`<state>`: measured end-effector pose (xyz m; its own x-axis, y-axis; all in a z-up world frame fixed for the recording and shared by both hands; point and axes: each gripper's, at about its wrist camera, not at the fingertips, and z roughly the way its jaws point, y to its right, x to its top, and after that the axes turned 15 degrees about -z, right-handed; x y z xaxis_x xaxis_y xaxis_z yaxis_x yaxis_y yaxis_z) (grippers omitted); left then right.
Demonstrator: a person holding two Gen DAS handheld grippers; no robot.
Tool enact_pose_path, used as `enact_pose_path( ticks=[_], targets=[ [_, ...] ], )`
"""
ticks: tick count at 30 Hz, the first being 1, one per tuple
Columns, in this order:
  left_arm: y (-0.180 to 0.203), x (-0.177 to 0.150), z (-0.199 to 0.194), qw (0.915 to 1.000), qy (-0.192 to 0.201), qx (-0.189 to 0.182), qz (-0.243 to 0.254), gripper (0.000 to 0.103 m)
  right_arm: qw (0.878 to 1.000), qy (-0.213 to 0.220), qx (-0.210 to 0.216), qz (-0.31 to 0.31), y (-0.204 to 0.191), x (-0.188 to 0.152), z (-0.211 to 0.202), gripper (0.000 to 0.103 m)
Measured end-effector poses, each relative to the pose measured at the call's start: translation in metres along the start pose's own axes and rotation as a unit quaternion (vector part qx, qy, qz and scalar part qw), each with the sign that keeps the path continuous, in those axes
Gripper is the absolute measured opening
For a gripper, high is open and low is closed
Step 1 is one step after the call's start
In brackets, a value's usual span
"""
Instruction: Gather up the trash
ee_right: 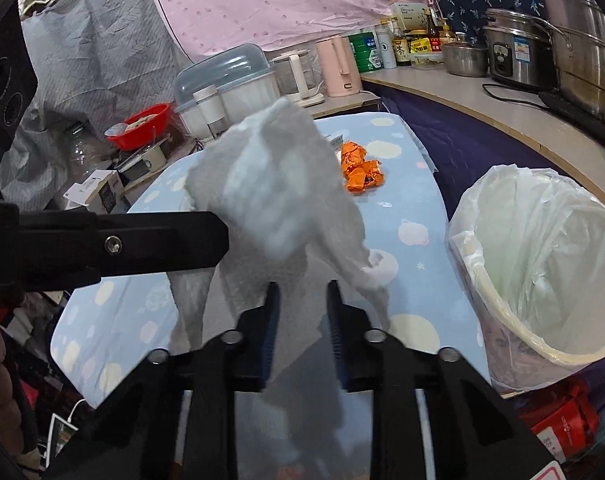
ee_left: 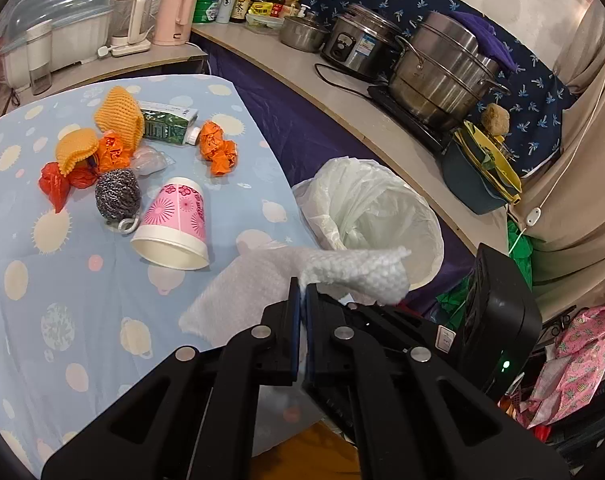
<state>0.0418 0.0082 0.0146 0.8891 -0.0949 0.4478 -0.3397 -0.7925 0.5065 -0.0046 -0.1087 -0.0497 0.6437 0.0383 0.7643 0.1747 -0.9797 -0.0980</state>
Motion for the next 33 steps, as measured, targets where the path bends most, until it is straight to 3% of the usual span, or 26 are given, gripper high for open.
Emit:
enact_pose_path(
  ticks=[2, 10, 13, 15, 17, 19, 33],
  targets=[
    [0.001, 0.001, 0.000, 1.0000, -0.001, 0.000, 0.002, 0.002, 1.000, 0.005, -0.001, 0.007, 0.005, -0.001, -0.003, 0.001],
    [-0.008, 0.011, 0.004, 0.9997, 0.003, 0.021, -0.011, 0.002, 0.999, 0.023, -0.041, 0.027, 0.032, 0.001, -0.026, 0.001],
    [-0.012, 0.011, 0.007, 0.9996, 0.001, 0.026, -0.013, 0.002, 0.999, 0.017, -0.024, 0.027, 0.037, 0.001, -0.026, 0.001],
    [-0.012, 0.010, 0.009, 0.9995, 0.001, 0.029, -0.012, 0.002, 0.999, 0.016, -0.018, 0.030, 0.037, 0.002, -0.026, 0.007],
    [-0.012, 0.009, 0.012, 0.9994, 0.000, 0.033, -0.010, 0.002, 0.999, 0.021, -0.012, 0.029, 0.034, 0.002, -0.027, 0.024],
    [-0.011, 0.007, 0.014, 0.9992, 0.001, 0.040, -0.009, 0.002, 0.999, 0.035, -0.005, 0.024, 0.029, 0.003, -0.031, 0.035],
    [-0.015, 0.001, 0.024, 0.9986, -0.009, 0.051, -0.008, 0.002, 0.998, 0.054, 0.019, 0.004, 0.011, 0.017, -0.039, 0.036]
  ],
)
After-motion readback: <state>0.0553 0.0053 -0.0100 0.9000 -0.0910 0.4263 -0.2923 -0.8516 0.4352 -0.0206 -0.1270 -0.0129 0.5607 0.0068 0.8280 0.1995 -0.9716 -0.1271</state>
